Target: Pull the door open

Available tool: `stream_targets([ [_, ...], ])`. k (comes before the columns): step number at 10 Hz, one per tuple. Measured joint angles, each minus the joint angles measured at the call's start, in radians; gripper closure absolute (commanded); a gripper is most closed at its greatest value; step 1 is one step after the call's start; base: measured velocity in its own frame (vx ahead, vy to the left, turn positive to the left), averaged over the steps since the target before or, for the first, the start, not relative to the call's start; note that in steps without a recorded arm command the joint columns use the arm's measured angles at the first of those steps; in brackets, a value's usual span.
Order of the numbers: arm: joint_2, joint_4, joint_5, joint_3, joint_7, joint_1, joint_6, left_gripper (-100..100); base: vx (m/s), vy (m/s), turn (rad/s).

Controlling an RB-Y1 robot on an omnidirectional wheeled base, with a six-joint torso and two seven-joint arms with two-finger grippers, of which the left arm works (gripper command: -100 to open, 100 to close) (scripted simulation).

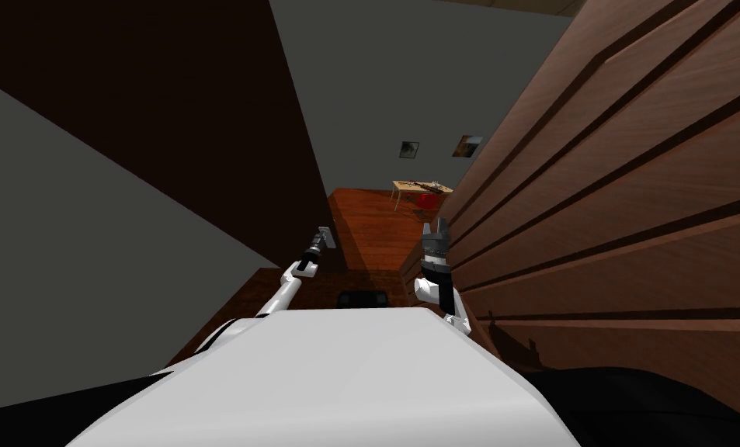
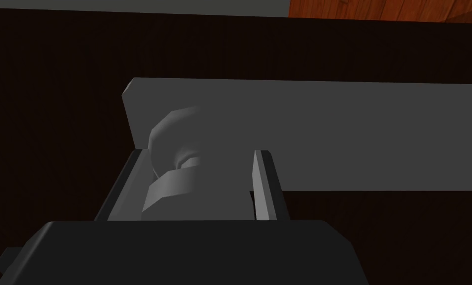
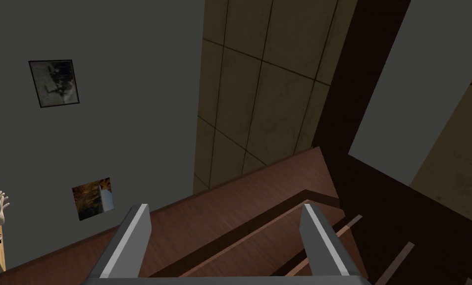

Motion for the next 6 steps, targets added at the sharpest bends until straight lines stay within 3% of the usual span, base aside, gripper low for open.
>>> stream_targets([
  [6, 0.052, 0.000, -0.006, -0.057, 0.063, -0.003, -0.019, 100, -0.193, 0.111, -0.129],
])
